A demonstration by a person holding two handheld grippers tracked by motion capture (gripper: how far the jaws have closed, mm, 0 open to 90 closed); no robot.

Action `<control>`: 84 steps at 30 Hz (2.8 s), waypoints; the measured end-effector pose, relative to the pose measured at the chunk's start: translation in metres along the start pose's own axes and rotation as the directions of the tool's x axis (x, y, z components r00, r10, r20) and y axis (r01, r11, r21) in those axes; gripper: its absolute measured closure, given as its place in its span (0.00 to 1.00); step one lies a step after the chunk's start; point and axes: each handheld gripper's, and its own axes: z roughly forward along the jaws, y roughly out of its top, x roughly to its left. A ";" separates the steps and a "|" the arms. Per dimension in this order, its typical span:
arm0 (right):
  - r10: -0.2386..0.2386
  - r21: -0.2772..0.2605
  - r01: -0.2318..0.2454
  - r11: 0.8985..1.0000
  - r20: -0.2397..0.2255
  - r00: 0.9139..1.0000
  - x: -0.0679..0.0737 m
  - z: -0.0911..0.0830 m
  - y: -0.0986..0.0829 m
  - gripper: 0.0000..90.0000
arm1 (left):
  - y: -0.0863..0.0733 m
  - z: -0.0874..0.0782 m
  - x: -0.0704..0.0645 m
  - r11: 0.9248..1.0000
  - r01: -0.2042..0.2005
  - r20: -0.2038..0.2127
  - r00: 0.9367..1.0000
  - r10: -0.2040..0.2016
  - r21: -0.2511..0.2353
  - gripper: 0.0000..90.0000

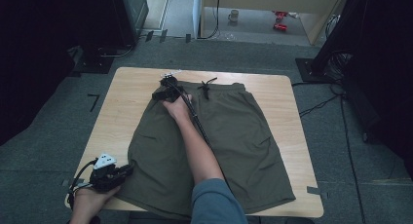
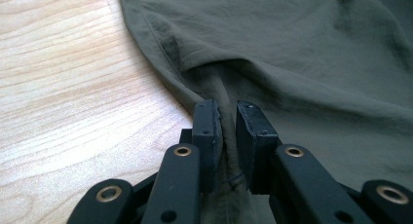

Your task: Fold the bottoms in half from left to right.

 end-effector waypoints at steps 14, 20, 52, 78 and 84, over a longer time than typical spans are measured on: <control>-0.138 0.000 0.140 0.990 0.165 0.977 0.021 0.014 -0.004 0.28 | 0.007 0.006 -0.011 0.999 0.018 0.018 1.000 -0.018 0.028 0.90; -0.126 -0.004 0.129 0.992 0.175 0.976 0.017 0.007 -0.005 0.58 | 0.010 0.006 -0.007 0.999 0.028 0.015 0.999 -0.028 0.046 0.98; -0.037 -0.045 0.041 0.998 0.071 0.997 0.023 -0.053 0.063 0.96 | 0.061 -0.042 -0.018 0.986 -0.031 0.034 0.999 0.038 -0.166 1.00; 0.030 -0.105 -0.026 0.994 0.043 0.999 -0.088 -0.161 0.015 0.95 | 0.114 0.006 -0.117 0.968 -0.171 0.241 0.947 0.213 -0.184 1.00; 0.046 -0.102 -0.040 0.994 0.059 0.997 -0.108 -0.167 0.002 0.95 | 0.123 0.025 -0.144 0.958 -0.234 0.272 0.923 0.273 -0.168 1.00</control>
